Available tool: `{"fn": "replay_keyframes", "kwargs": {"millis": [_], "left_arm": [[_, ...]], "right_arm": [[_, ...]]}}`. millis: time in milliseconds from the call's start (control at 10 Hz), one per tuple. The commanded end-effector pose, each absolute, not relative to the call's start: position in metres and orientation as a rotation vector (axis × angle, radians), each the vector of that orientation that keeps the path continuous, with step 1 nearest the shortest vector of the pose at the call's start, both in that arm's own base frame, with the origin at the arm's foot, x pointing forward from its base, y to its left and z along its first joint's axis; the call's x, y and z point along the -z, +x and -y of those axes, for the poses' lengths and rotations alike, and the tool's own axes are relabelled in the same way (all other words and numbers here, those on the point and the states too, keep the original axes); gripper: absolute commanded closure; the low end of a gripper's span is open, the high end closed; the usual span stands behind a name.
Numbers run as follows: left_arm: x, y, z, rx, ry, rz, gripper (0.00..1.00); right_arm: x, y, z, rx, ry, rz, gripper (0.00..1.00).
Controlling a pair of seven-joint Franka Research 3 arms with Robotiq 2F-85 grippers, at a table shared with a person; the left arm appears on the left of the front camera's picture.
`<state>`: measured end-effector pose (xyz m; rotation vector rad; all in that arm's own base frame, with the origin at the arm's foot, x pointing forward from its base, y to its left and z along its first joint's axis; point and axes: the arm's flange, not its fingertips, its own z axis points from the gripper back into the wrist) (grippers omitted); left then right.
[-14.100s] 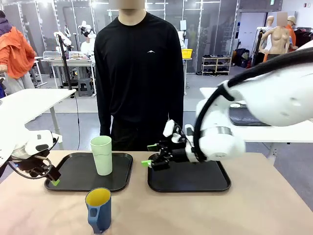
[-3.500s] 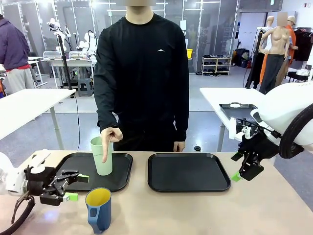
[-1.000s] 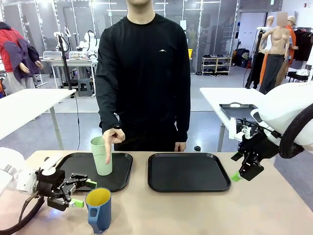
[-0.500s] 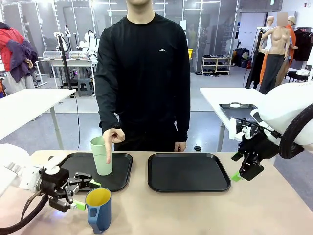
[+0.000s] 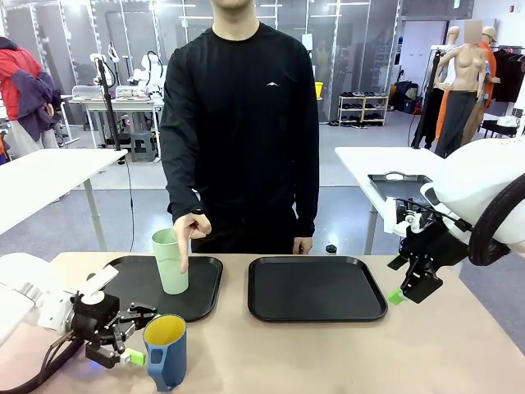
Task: Sort and store the cups by type.
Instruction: Pick up the Handle plastic cup and place it into the empty Flat Tray.
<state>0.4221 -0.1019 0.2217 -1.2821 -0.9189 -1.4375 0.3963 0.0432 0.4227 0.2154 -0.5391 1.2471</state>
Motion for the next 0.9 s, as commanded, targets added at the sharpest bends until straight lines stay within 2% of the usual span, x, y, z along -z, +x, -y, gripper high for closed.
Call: {"fn": "replay_keyframes", "kwargs": {"millis": [0, 800], "left_arm": [[-0.174, 0.405, 0.104, 1.478, -1.31, 0.973, 0.0], [-0.158, 0.4, 0.135, 1.463, -1.409, 0.992, 0.0]], "right_arm": [[-0.422, 0.395, -0.046, -1.226, 0.202, 0.529, 0.0], [-0.422, 0.395, -0.046, -1.226, 0.202, 0.529, 0.0]]}}
